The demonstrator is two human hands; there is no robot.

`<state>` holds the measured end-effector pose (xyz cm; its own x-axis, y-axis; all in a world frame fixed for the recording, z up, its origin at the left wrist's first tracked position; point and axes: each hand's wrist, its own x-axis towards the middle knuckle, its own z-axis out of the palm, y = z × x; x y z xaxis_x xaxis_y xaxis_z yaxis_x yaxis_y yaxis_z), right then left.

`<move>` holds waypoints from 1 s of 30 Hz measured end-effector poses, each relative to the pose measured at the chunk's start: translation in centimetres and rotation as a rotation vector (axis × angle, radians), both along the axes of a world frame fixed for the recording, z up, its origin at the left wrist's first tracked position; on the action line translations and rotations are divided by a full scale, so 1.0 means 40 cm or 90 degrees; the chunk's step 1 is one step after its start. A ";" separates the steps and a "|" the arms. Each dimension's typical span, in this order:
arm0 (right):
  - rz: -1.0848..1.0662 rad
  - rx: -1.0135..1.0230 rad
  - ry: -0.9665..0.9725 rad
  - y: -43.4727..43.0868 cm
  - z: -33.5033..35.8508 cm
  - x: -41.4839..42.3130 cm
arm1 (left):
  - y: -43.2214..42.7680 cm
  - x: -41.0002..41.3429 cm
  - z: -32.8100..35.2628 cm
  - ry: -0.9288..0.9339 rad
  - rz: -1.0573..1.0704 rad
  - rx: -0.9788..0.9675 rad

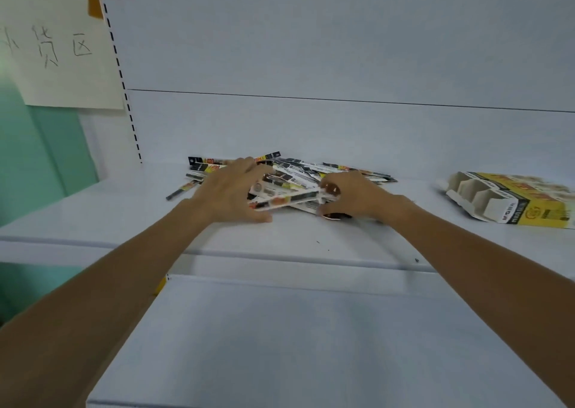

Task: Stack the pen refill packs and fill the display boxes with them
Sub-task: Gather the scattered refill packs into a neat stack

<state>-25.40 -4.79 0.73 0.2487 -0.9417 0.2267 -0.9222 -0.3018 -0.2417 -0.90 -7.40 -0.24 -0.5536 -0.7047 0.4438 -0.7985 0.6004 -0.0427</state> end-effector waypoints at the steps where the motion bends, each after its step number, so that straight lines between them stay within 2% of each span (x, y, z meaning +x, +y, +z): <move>1: 0.024 0.008 -0.032 0.009 -0.001 0.017 | 0.008 -0.016 -0.003 -0.011 -0.009 -0.026; 5: 0.112 0.054 -0.079 0.052 0.016 0.047 | 0.022 -0.051 -0.022 -0.047 -0.011 -0.060; 10: 0.002 0.176 -0.010 0.051 0.009 -0.030 | 0.038 -0.054 -0.016 -0.088 0.032 -0.087; 13: -0.008 0.095 -0.011 0.040 -0.009 -0.024 | 0.050 -0.077 -0.009 -0.089 -0.020 0.012; 17: 0.110 -0.032 0.002 0.034 -0.011 0.025 | 0.066 -0.114 -0.004 -0.070 -0.023 0.100; 20: 0.013 -0.001 0.092 0.020 -0.004 0.004 | 0.059 -0.105 0.001 -0.099 0.012 0.161; 23: -0.063 0.039 0.151 0.003 -0.001 -0.022 | 0.044 -0.089 0.008 -0.125 0.019 0.154; 27: -0.057 -0.032 0.168 -0.014 0.003 -0.003 | 0.028 -0.085 0.011 -0.182 0.016 0.145; 28: -0.058 -0.038 0.166 -0.017 0.005 0.000 | 0.025 -0.085 0.011 -0.164 0.012 0.167; 30: -0.072 -0.037 0.162 -0.023 0.008 0.003 | 0.023 -0.081 0.016 -0.053 -0.002 0.227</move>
<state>-25.29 -5.72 1.07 0.1992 -0.9537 0.2252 -0.9795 -0.2008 0.0162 -4.16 -6.46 0.42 -0.5800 -0.8051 0.1246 -0.7991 0.5920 0.1053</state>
